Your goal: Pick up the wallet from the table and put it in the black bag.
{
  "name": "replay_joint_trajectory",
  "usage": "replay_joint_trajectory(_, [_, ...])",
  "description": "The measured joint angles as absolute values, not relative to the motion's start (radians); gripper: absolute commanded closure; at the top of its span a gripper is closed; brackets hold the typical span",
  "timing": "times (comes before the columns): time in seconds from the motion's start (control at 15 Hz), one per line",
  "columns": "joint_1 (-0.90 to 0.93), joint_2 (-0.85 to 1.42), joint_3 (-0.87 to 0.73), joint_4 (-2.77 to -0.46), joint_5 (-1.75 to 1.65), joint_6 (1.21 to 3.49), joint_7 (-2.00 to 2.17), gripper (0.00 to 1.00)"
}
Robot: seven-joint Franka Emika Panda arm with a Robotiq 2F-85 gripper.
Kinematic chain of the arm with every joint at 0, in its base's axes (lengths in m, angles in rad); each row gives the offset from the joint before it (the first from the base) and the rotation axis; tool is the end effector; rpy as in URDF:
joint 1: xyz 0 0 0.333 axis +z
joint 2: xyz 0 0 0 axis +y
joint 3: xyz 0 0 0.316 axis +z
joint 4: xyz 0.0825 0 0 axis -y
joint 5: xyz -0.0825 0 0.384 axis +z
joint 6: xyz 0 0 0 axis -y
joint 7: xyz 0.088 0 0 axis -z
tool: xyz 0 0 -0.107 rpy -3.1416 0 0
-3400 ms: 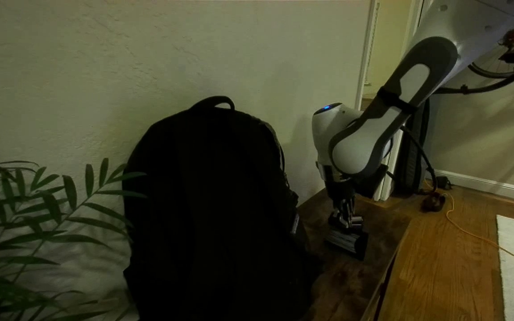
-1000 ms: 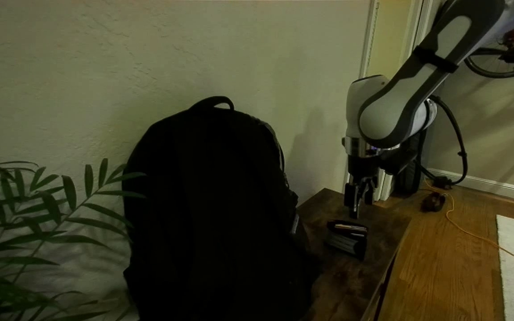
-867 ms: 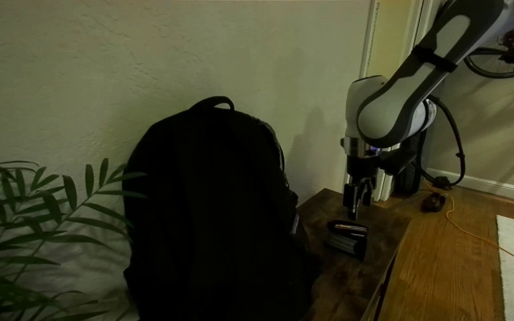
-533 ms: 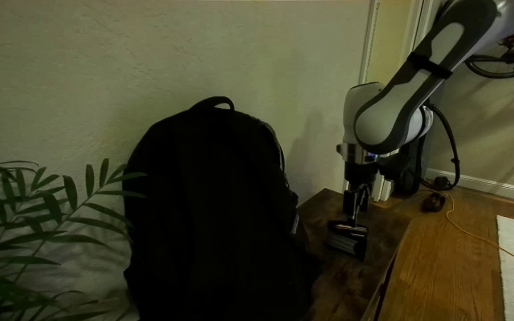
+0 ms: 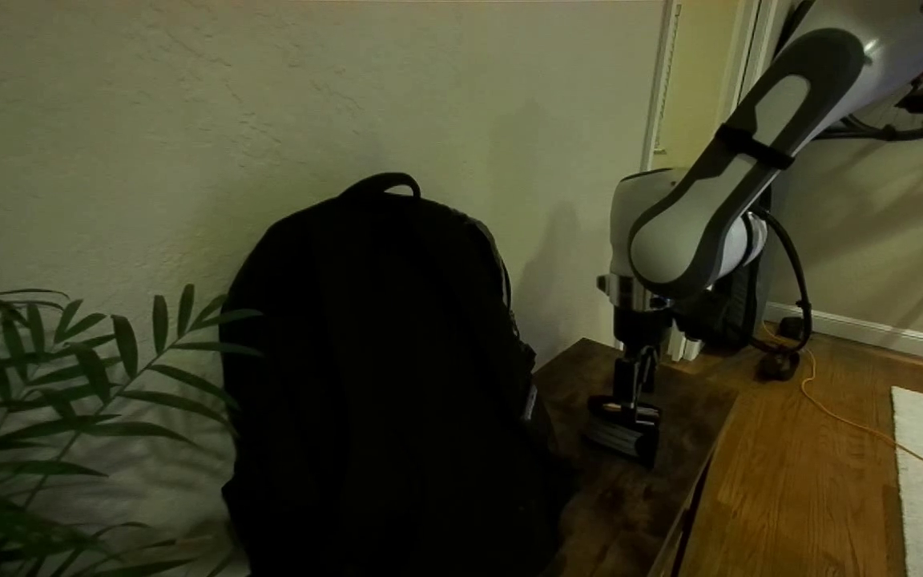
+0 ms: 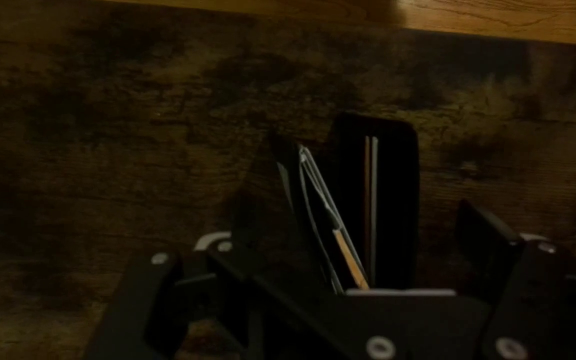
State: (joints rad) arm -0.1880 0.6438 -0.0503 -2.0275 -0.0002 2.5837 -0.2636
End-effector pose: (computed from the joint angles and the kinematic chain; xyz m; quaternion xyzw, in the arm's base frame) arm 0.5651 -0.1379 0.1175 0.9988 0.0171 -0.0459 0.0041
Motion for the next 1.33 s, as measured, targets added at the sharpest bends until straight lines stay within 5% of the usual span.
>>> replay_joint_trajectory(1.33, [-0.187, 0.759, -0.047, -1.920, -0.052, 2.584, -0.276, 0.00])
